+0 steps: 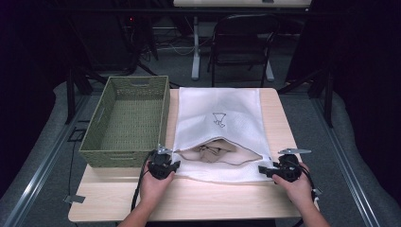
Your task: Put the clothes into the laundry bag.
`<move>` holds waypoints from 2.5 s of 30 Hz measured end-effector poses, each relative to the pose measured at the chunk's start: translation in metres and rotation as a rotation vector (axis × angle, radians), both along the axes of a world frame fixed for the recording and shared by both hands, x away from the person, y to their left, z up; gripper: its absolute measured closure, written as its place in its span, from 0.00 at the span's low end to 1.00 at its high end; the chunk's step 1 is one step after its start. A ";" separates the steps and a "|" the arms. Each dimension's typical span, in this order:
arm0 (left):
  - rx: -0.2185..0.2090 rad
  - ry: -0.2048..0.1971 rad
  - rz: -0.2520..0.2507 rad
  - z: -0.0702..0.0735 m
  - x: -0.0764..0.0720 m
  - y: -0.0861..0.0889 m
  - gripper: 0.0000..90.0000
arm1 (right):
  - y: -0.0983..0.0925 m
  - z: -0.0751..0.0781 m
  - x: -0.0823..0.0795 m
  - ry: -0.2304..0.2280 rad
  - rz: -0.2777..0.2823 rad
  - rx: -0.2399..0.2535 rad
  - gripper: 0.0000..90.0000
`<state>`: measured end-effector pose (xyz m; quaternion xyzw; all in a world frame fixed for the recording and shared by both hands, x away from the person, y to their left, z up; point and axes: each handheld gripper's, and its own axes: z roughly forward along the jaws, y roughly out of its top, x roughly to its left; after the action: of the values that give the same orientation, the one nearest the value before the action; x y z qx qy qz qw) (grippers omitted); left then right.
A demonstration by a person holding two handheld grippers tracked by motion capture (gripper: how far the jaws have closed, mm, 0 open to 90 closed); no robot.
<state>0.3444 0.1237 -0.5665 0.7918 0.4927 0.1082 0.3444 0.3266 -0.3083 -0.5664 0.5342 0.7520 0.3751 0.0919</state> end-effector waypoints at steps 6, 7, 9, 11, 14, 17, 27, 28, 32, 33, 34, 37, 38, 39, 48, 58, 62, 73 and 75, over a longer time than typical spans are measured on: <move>0.001 -0.001 -0.001 0.000 0.000 0.000 0.86 | 0.001 0.002 0.000 -0.016 0.008 -0.009 0.65; 0.000 -0.001 0.000 0.000 0.000 0.000 0.86 | 0.001 0.002 0.000 -0.014 0.013 -0.007 0.67; 0.000 -0.002 -0.001 0.000 0.000 0.000 0.86 | 0.001 0.002 0.000 -0.016 0.017 -0.008 0.70; -0.003 0.001 -0.001 0.000 0.000 0.000 0.86 | 0.002 0.003 0.000 -0.024 0.022 -0.010 0.75; -0.006 0.002 -0.005 -0.001 0.000 0.001 0.87 | 0.003 0.004 -0.001 -0.029 0.024 -0.012 0.79; -0.009 0.002 -0.003 -0.001 0.000 0.001 0.87 | 0.004 0.004 -0.001 -0.035 0.038 -0.025 0.83; -0.012 0.005 -0.005 0.000 0.001 0.001 0.87 | 0.008 0.006 -0.001 -0.040 0.051 -0.061 0.87; -0.012 0.006 -0.006 0.000 0.001 0.001 0.87 | 0.008 0.006 0.000 -0.047 0.055 -0.064 0.87; -0.013 0.005 -0.001 -0.001 0.001 0.001 0.88 | 0.009 0.007 0.000 -0.051 0.058 -0.072 0.88; -0.008 0.003 -0.002 -0.001 0.001 0.001 0.88 | 0.010 0.006 0.000 -0.057 0.060 -0.071 0.88; -0.006 0.003 -0.002 -0.001 0.001 0.001 0.88 | 0.009 0.006 0.000 -0.055 0.061 -0.076 0.88; -0.005 0.005 0.002 -0.001 0.001 0.000 0.90 | 0.010 0.007 -0.001 -0.057 0.062 -0.077 0.88; -0.003 0.006 0.001 -0.001 0.001 0.000 0.90 | 0.010 0.007 -0.001 -0.059 0.064 -0.075 0.88; -0.006 0.002 0.004 -0.001 0.001 0.000 0.90 | 0.010 0.007 -0.001 -0.057 0.066 -0.078 0.88; -0.020 0.020 -0.004 0.005 0.000 -0.002 0.93 | 0.010 0.011 0.001 -0.055 0.072 -0.100 0.89; 0.012 0.023 -0.038 0.012 0.001 -0.005 0.93 | 0.016 0.026 0.008 -0.031 0.124 -0.162 0.90; 0.014 0.051 -0.055 0.017 0.006 -0.006 0.93 | 0.017 0.033 0.013 -0.016 0.159 -0.188 0.90; 0.061 0.114 -0.089 0.033 0.014 -0.010 0.92 | 0.027 0.042 0.017 0.018 0.229 -0.279 0.90; 0.067 0.118 -0.094 0.036 0.016 -0.010 0.93 | 0.026 0.044 0.018 0.032 0.225 -0.269 0.90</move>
<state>0.3603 0.1141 -0.5306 0.8301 0.4705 0.0617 0.2927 0.3450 -0.2827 -0.5221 0.4357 0.8517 0.2705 0.1079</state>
